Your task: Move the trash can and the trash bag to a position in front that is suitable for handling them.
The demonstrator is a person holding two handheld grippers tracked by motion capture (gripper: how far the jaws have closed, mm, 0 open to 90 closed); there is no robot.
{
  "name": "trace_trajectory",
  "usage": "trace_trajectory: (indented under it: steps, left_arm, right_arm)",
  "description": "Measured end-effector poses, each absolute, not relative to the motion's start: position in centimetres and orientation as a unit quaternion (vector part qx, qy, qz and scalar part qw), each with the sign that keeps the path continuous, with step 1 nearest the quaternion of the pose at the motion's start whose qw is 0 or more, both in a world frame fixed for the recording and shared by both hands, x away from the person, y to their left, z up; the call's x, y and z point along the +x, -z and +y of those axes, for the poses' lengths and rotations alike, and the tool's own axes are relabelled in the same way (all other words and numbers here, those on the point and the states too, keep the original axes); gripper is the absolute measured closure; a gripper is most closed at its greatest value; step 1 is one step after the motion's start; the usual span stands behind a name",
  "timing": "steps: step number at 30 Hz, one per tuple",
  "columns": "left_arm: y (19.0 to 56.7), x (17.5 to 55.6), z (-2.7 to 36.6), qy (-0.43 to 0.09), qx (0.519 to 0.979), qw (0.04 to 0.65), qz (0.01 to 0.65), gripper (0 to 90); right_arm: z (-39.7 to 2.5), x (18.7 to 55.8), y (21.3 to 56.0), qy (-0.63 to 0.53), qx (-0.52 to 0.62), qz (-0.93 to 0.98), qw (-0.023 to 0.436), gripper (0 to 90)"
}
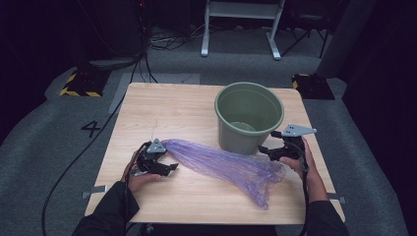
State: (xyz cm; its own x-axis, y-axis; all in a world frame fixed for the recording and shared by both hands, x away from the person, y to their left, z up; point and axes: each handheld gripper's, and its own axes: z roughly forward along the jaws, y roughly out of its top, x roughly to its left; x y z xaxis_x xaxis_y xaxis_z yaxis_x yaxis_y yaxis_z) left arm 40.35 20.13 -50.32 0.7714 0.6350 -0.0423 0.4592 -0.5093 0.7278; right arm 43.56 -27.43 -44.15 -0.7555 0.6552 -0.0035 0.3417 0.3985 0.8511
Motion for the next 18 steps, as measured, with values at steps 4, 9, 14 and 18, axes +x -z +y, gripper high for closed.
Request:
trace_trajectory:
  steps: [4, 9, 14, 18]
  left_arm:
    - [50.3, 40.3, 20.1, -0.116, 0.861, 0.380, 0.318, 22.3]
    - [50.3, 40.3, 20.1, -0.116, 0.861, 0.379, 0.318, 22.3]
    - [50.3, 40.3, 20.1, -0.117, 0.861, 0.379, 0.318, 22.3]
    - [50.3, 40.3, 20.1, -0.118, 0.861, 0.378, 0.318, 22.3]
  right_arm:
    - [-25.9, 44.0, 43.9, -0.442, 0.292, 0.830, 0.172, 15.1]
    - [-23.7, 44.5, 43.7, -0.431, 0.281, 0.840, 0.170, 15.1]
    - [-21.7, 44.4, 43.6, -0.426, 0.273, 0.846, 0.166, 15.4]
    - [-21.1, 44.0, 43.7, -0.419, 0.274, 0.851, 0.162, 18.5]
